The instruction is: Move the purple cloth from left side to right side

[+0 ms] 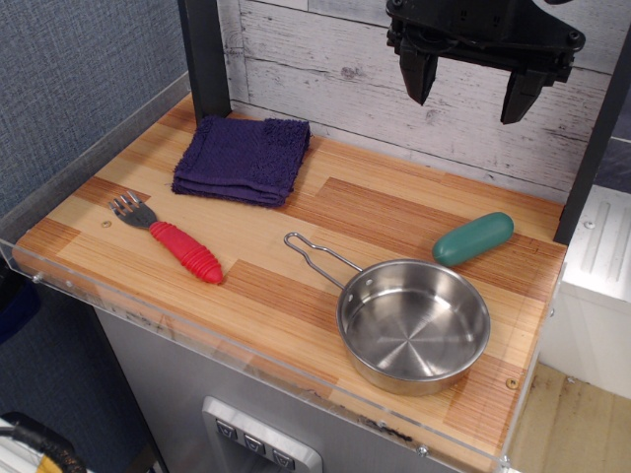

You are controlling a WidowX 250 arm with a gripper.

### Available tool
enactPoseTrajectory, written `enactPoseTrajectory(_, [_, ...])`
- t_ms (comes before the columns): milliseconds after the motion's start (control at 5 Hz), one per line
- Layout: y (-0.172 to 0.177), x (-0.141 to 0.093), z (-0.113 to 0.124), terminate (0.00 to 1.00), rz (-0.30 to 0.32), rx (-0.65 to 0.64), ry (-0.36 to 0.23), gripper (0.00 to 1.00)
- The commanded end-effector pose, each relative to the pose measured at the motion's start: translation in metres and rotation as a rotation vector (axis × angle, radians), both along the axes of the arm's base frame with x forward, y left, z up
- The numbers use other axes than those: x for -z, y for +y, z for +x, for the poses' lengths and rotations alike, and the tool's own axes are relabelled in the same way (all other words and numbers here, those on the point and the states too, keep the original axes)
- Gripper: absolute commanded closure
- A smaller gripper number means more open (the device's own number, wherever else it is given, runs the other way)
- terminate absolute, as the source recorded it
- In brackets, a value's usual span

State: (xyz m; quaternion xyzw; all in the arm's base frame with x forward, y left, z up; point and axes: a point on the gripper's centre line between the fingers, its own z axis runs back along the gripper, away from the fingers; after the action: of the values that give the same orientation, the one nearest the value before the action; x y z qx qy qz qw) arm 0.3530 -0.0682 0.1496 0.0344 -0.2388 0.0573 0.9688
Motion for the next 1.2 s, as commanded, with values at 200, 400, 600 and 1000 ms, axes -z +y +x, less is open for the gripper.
enactPoseTrajectory(200, [0.031, -0.002, 0.01, 0.0, 0.003, -0.078, -0.002, 0.0])
enactPoseTrajectory(400, [0.061, -0.004, 0.02, 0.0, 0.012, -0.144, -0.014, 0.0])
enactPoseTrajectory(600, [0.103, -0.004, 0.026, 0.0, 0.023, -0.245, -0.021, 0.0])
enactPoseTrajectory(1000, [0.171, 0.012, 0.019, 0.0, 0.018, -0.452, 0.054, 0.0])
